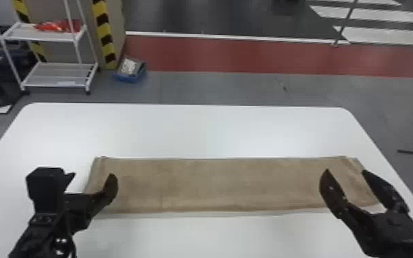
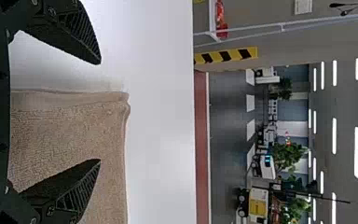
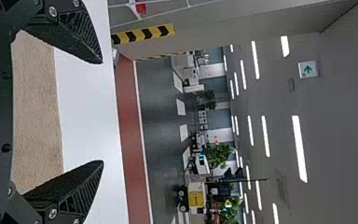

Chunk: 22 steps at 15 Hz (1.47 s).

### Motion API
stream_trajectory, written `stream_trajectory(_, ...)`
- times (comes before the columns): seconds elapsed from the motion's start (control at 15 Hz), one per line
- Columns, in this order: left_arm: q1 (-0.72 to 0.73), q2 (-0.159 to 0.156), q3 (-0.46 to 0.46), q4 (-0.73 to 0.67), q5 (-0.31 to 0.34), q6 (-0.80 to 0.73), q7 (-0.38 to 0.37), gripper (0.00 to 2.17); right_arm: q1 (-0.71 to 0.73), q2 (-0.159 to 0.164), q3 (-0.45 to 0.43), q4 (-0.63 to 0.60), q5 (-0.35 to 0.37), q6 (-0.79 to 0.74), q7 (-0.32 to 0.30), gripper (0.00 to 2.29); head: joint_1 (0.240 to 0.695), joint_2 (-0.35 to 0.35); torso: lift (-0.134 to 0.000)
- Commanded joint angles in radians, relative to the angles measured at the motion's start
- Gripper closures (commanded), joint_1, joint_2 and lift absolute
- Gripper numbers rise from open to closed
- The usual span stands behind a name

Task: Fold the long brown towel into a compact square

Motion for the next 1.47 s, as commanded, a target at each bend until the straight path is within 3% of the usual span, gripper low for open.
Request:
stream_trajectory(0.0, -0.030, 0.000, 0.012, 0.019, 0.000, 0.089, -0.014, 0.15, -0.001, 0.001, 0.000, 0.002, -0.002, 0.000, 0.001, 0.13, 0.695, -0.083, -0.116)
stream_trajectory(0.27, -0.046, 0.000, 0.013, 0.039, 0.002, 0.114, -0.035, 0.28, -0.006, 0.001, 0.003, 0.005, -0.002, 0.000, 0.001, 0.13, 0.695, -0.073, -0.116)
stream_trajectory(0.4, -0.050, -0.001, 0.013, 0.033, 0.000, 0.144, -0.046, 0.55, -0.006, 0.001, 0.003, 0.005, -0.002, 0.000, 0.001, 0.13, 0.695, -0.074, -0.116)
stream_trajectory(0.47, -0.050, -0.001, 0.013, 0.030, 0.000, 0.144, -0.051, 0.85, -0.006, 0.001, 0.002, 0.005, -0.002, 0.000, 0.001, 0.13, 0.695, -0.076, -0.116)
stream_trajectory(0.53, -0.050, -0.001, 0.013, 0.024, 0.000, 0.144, -0.052, 1.40, -0.006, 0.001, 0.002, 0.005, -0.002, 0.000, 0.001, 0.13, 0.695, -0.078, -0.115)
stream_trajectory(0.6, -0.050, -0.003, 0.010, 0.016, 0.000, 0.160, -0.052, 1.80, -0.006, 0.001, 0.000, 0.005, -0.002, 0.000, 0.001, 0.13, 0.695, -0.079, -0.115)
stream_trajectory(1.0, -0.047, -0.015, 0.003, -0.080, 0.004, 0.227, 0.023, 1.89, -0.007, 0.001, -0.010, 0.007, -0.014, 0.000, -0.001, 0.13, 0.695, -0.092, -0.115)
stream_trajectory(1.2, -0.047, -0.015, 0.018, -0.220, 0.091, 0.371, 0.054, 1.89, -0.012, 0.001, -0.030, 0.015, -0.034, -0.003, -0.001, 0.13, 0.695, -0.088, -0.115)
stream_trajectory(1.4, -0.047, -0.015, -0.085, -0.383, 0.114, 0.494, 0.135, 1.89, -0.029, -0.017, -0.049, 0.024, -0.031, -0.015, -0.032, 0.13, 0.695, -0.131, -0.115)
